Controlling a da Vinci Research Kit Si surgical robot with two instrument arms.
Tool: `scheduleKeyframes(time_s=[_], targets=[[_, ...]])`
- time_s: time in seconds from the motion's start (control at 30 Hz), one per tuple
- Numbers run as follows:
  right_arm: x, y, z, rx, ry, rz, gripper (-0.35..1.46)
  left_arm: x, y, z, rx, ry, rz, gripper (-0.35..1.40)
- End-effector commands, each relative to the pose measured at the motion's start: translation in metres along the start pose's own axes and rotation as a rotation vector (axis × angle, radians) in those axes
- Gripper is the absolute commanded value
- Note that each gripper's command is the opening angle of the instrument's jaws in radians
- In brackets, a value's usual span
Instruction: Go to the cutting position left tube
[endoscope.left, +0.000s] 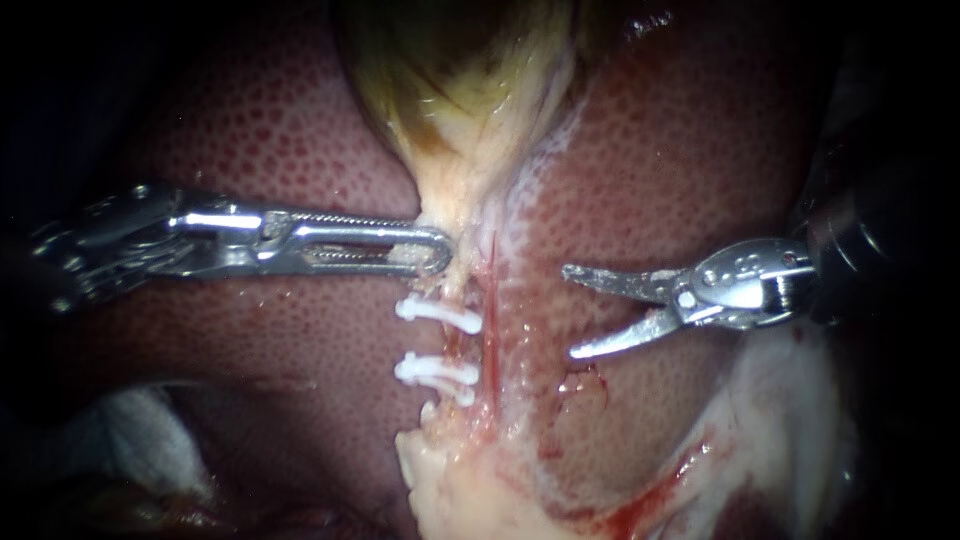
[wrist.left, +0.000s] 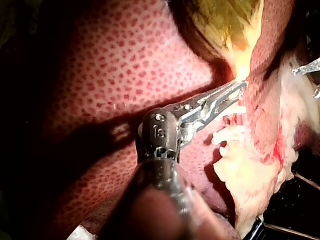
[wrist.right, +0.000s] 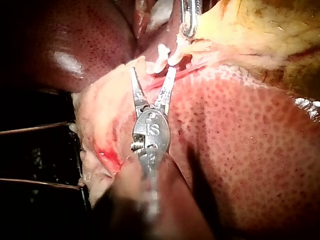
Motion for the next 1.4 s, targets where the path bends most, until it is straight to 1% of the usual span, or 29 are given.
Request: scheduleKeyframes(time_s=[0.03,0.13,0.17,0.27,0.3,0.4,0.5,0.6,0.73,0.87,1.0,1.1,1.2,1.33,1.4], targets=[[0.0,0.0,0.0,0.0,0.0,0.0,1.43,0.0,0.0,0.0,0.0,0.0,0.0,-0.35],[-0.0001,0.0,0.0001,0.0,0.0,0.0,1.43,0.0004,0.0001,-0.0008,-0.005,-0.004,-0.002,-0.35],[-0.0002,0.0,0.0001,0.0,0.0,0.0,1.43,0.0006,0.0001,-0.0013,-0.009,-0.006,-0.003,-0.35],[-0.0002,0.0,0.0001,-0.001,0.0,-0.001,1.43,0.0021,0.0004,-0.0035,0.005,0.005,-0.012,-0.35],[-0.0003,0.0,0.0002,-0.001,0.0,-0.001,1.43,0.0028,0.0007,-0.0045,0.01,0.005,-0.017,-0.35],[-0.0004,0.0,0.0002,-0.001,0.0,-0.001,1.43,0.0043,0.0015,-0.0068,0.008,0.026,-0.035,-0.35],[-0.0004,0.0001,0.0003,-0.002,0.0,-0.001,1.43,0.0051,0.0026,-0.0086,0.006,0.043,-0.038,-0.35],[-0.0004,0.0,0.0004,-0.005,-0.001,-0.002,1.43,0.0057,0.0036,-0.0099,0.002,0.055,-0.033,-0.35],[-0.0005,0.0,0.0005,-0.002,0.0,-0.002,1.43,0.006,0.0046,-0.0107,-0.002,0.06,-0.031,-0.35],[-0.0005,-0.0001,0.0005,0.001,0.001,-0.003,1.43,0.006,0.0051,-0.0111,-0.003,0.063,-0.027,-0.35],[-0.0006,-0.0002,0.0008,0.005,0.003,-0.004,1.43,0.006,0.0052,-0.0112,-0.003,0.063,-0.027,-0.35],[-0.001,-0.0004,0.0016,0.013,0.006,-0.013,1.43,0.006,0.0052,-0.0112,-0.003,0.063,-0.027,-0.35],[-0.002,-0.001,0.0038,0.031,0.015,0.007,1.43,0.0059,0.0052,-0.0112,-0.002,0.064,-0.027,-0.35],[-0.0039,-0.0019,0.0076,0.05,-0.02,0.024,1.43,0.0059,0.0052,-0.0111,-0.001,0.064,-0.026,-0.35],[-0.0048,-0.002,0.0092,0.059,-0.025,0.041,1.43,0.0058,0.0052,-0.011,-0.001,0.064,-0.026,-0.35]])
